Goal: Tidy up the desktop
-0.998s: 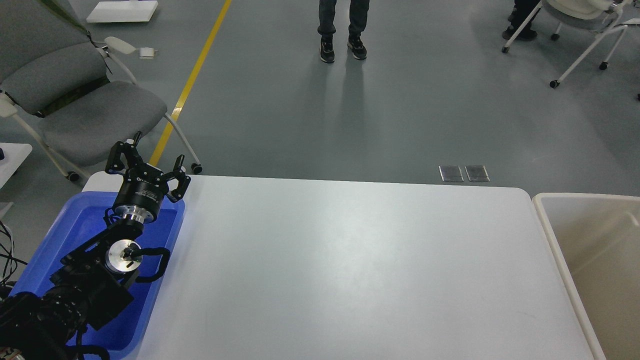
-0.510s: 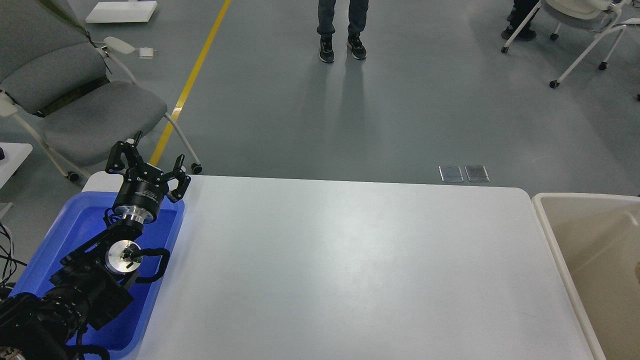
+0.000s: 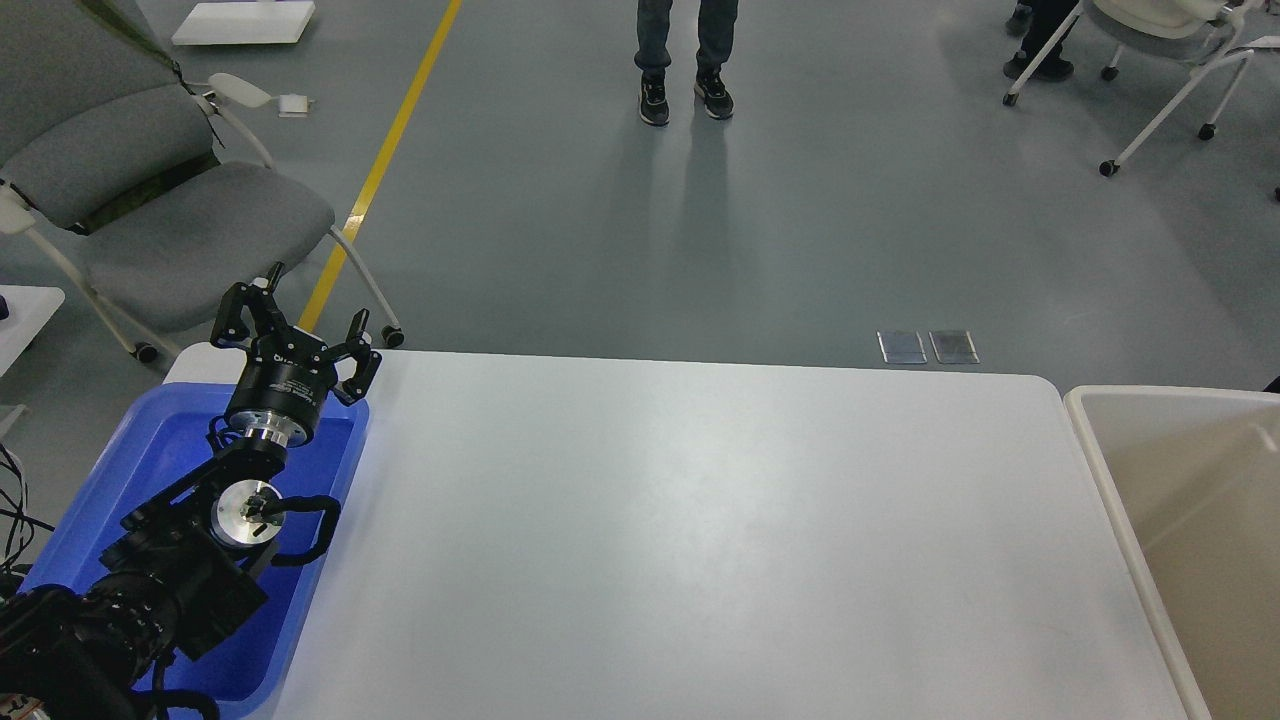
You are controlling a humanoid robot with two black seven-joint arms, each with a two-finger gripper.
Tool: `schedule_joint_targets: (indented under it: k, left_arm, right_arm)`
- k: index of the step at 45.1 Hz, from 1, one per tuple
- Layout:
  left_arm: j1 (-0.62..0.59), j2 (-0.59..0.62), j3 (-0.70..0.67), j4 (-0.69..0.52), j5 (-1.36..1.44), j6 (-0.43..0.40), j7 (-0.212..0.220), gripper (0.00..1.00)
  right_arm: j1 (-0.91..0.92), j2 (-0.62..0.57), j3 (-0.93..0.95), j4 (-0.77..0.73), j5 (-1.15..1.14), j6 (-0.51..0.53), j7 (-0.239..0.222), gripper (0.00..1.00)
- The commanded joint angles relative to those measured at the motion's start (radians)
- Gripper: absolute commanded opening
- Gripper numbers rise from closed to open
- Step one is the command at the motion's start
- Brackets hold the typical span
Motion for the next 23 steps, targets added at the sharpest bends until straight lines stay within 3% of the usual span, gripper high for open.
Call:
schedule_joint_targets:
  k: [1, 15, 16, 20, 23]
  left_arm:
    - [0.000, -0.001, 0.000, 0.001, 0.000, 0.000, 0.000, 1.00]
    - [0.000, 0.001, 0.000, 0.001, 0.000, 0.000, 0.000, 1.00]
    - [0.000, 0.001, 0.000, 0.001, 0.000, 0.000, 0.000, 1.00]
    - [0.000, -0.001, 0.000, -0.001, 0.000, 0.000, 0.000, 1.00]
    - [0.000, -0.001, 0.000, 0.001, 0.000, 0.000, 0.000, 1.00]
  right_arm:
    - [0.002, 0.008, -0.001, -0.005, 0.000, -0.012, -0.005, 0.00]
    - [-0.001, 0.009, -0.037, -0.005, -0.001, -0.047, 0.001, 0.00]
    - [0.002, 0.008, -0.032, -0.007, 0.000, -0.049, 0.001, 0.04]
    - [0.011, 0.003, -0.031, -0.007, 0.000, -0.093, 0.001, 1.00]
    - [0.013, 0.008, -0.027, -0.007, 0.000, -0.115, 0.001, 1.00]
